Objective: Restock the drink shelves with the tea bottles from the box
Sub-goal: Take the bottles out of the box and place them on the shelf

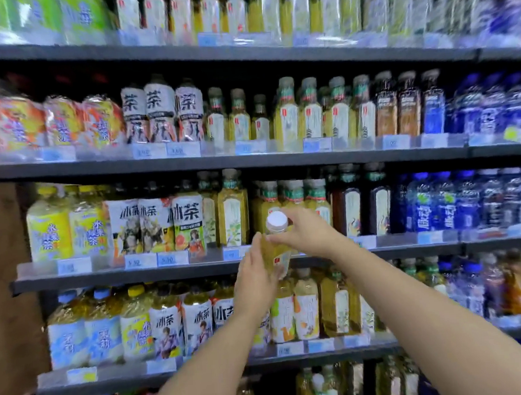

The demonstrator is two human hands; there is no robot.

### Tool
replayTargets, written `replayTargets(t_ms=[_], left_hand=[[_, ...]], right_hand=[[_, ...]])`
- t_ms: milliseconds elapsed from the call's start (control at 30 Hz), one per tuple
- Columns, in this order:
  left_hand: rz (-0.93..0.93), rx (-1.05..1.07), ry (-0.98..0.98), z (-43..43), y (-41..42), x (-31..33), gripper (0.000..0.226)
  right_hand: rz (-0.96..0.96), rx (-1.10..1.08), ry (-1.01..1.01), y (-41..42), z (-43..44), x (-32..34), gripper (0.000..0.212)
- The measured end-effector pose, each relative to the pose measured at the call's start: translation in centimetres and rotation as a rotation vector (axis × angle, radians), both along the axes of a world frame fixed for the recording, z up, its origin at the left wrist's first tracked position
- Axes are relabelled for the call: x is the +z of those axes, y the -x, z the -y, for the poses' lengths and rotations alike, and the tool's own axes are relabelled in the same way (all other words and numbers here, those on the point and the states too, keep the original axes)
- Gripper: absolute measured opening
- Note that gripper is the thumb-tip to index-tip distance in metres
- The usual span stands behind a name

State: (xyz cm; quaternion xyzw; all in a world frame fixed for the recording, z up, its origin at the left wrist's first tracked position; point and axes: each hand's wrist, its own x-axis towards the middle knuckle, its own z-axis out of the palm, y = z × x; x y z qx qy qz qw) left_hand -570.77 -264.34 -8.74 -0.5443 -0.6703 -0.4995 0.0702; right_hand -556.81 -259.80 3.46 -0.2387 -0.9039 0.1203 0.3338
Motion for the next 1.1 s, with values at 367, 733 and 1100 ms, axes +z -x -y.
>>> replayTargets(t_ms=[367, 733, 1100], left_hand=[[-0.056, 0.019, 0.024, -7.3, 4.1, 8.4, 0.085], [-0.034, 0.023, 0.167, -10.8, 4.2, 6.8, 0.076], [-0.079, 0.088, 0.144, -11.1, 4.2, 6.5, 0.032]], right_hand=[[-0.173, -0.057, 0.007, 4.1, -6.8, 5.0, 0.037], [-0.206, -0.305, -0.010, 7.3, -14.1, 2.1, 0.050], [-0.105, -0.269, -0.205, 7.9, -15.0, -4.8, 0.036]])
